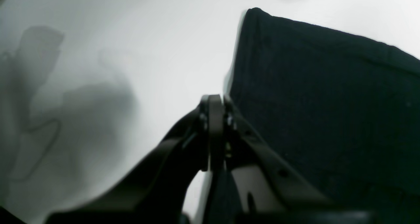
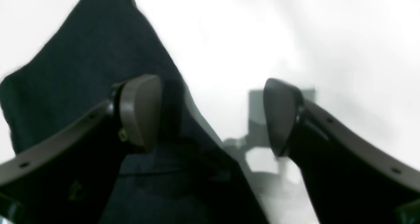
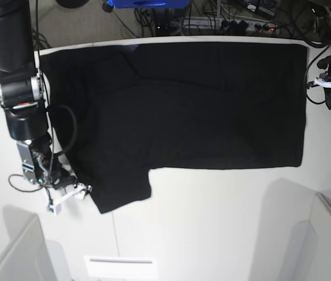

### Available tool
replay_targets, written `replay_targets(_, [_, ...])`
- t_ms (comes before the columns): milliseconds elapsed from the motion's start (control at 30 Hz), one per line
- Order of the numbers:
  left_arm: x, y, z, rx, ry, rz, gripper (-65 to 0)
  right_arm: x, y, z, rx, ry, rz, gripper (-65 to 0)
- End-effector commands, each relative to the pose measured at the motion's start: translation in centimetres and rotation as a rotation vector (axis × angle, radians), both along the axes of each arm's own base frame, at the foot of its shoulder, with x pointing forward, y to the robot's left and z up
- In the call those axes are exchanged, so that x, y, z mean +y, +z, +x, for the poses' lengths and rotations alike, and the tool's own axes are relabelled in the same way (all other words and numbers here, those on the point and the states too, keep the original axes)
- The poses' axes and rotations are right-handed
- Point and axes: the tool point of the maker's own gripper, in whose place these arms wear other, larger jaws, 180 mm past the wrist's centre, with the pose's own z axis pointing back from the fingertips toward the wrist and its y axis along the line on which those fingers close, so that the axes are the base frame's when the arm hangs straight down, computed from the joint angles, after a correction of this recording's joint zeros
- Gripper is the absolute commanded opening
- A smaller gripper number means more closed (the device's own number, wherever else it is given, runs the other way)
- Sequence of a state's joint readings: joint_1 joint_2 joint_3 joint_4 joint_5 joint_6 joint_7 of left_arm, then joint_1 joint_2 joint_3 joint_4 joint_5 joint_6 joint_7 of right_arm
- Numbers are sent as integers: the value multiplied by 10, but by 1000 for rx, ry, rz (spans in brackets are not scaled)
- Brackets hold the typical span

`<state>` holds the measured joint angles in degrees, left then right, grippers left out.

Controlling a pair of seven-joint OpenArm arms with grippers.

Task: Fold the T-shirt properly
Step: 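Reach both grippers to the shirt's hem corners and grasp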

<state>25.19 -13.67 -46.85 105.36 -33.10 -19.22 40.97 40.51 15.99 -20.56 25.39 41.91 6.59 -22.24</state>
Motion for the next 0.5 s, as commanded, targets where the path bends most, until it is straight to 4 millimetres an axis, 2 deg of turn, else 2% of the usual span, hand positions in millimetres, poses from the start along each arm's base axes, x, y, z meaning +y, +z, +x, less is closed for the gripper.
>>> replay_targets(0, [4,12,4,-35,-1,22,-650,7,18,16,-43,19,4,-192])
replay_targets(300, [6,13,6,-33,-7,29,-650,32,0,3,0,78,-2,-210])
replay_targets(467, [6,13,6,-33,-6,29,-650,33,-4,-1,5,76,3,-365])
